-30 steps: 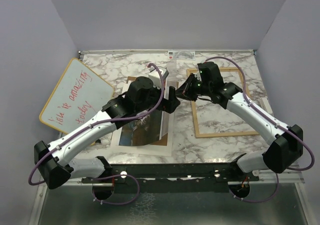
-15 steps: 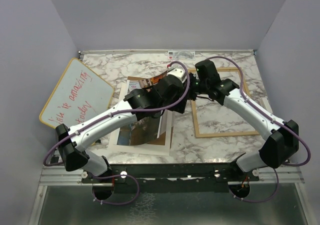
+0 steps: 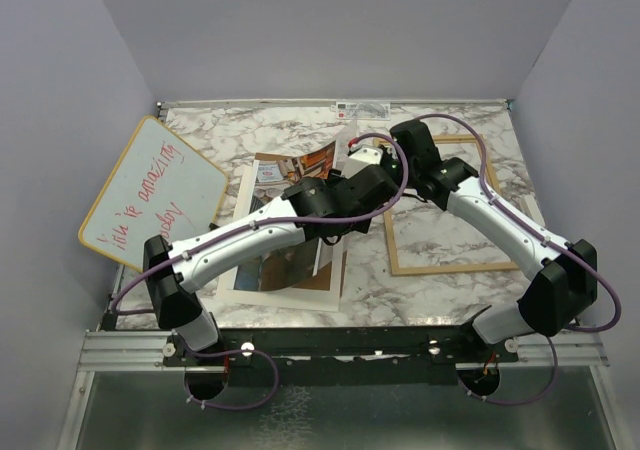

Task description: Put the photo into the frame

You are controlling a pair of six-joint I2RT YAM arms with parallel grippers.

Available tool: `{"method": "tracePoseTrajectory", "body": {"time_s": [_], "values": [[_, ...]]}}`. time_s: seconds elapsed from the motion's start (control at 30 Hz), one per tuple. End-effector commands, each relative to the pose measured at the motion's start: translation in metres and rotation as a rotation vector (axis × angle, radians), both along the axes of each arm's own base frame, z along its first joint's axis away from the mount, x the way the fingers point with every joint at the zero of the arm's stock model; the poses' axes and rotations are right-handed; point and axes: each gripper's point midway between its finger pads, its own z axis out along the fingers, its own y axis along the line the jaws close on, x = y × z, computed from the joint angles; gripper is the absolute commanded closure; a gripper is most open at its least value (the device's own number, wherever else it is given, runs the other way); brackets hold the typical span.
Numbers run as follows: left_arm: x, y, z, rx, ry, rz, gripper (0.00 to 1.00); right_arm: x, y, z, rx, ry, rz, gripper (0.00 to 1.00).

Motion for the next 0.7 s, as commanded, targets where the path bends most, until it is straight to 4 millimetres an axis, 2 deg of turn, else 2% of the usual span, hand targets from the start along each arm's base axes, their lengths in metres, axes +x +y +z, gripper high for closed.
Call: {"method": "tracePoseTrajectory", "body": {"time_s": [0.0, 0.3, 0.5, 0.6, 0.63, 0.67], "values": [[0.004, 0.022, -0.003, 0.121, -0.041, 0.098, 0.46, -0.001, 0.004, -0.003, 0.024, 0.031, -0.001, 0.99], [0.004, 0.023, -0.012, 0.172, -0.052, 0.112, 0.7, -0.002, 0.006, 0.001, 0.047, 0.033, -0.003, 0.99], [0.003, 0.016, 0.0, 0.133, -0.051, 0.091, 1.0, -0.004, 0.008, 0.005, 0.06, 0.045, -0.001, 0.99], [0.002, 0.014, 0.007, 0.113, -0.056, 0.086, 1.0, -0.003, 0.005, 0.01, 0.056, 0.032, -0.013, 0.99], [0.002, 0.015, 0.009, 0.109, -0.058, 0.084, 1.0, -0.002, 0.003, 0.011, 0.051, 0.027, -0.022, 0.93], [0.002, 0.015, 0.012, 0.102, -0.061, 0.083, 1.0, -0.002, 0.002, 0.013, 0.048, 0.019, -0.028, 0.83]]}}
